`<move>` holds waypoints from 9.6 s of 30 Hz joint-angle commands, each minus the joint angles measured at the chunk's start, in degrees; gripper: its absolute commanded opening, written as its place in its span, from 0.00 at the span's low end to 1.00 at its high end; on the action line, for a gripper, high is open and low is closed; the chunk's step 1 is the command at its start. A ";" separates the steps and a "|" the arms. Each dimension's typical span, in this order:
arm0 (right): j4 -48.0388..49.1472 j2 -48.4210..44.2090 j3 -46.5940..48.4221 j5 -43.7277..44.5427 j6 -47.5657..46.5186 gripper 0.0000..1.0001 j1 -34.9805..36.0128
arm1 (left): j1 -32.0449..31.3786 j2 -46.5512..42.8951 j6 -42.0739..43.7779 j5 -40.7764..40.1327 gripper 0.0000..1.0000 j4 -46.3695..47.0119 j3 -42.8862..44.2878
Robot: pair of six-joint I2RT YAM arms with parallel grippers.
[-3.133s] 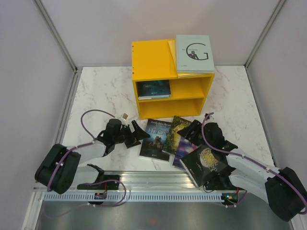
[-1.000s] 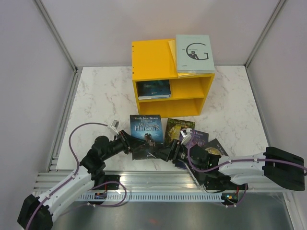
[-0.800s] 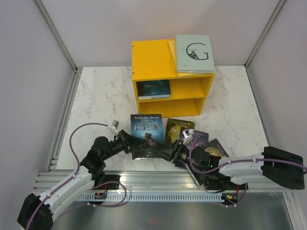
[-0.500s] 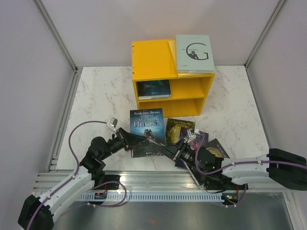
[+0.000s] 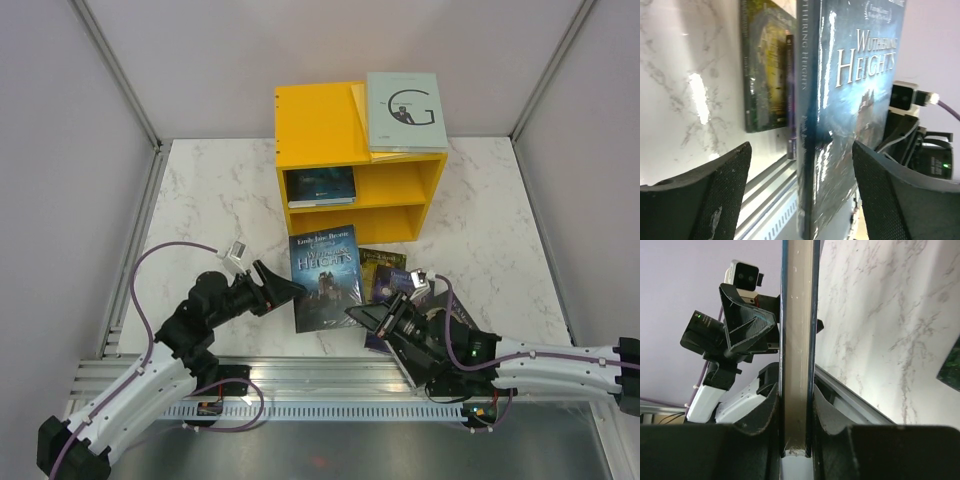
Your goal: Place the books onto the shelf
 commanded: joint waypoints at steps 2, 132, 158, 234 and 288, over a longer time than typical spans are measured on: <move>-3.73 -7.17 6.51 3.71 -0.44 0.00 0.36 | 0.23 -0.52 5.28 -2.93 0.85 -5.45 2.97; 5.39 51.19 44.83 -34.00 3.69 0.67 -41.74 | 0.67 3.79 5.81 -1.61 0.84 2.63 -3.62; -43.60 8.23 29.91 -22.76 -19.15 0.98 -42.18 | 0.32 7.21 7.74 4.71 0.88 4.90 -2.57; -49.20 -9.20 -1.93 -21.87 -8.97 0.93 -42.18 | -28.34 86.24 -12.91 9.73 0.02 78.73 11.68; -25.56 5.57 -2.63 -30.57 -7.56 0.97 -39.19 | -17.52 38.32 3.97 6.74 0.59 38.98 -7.84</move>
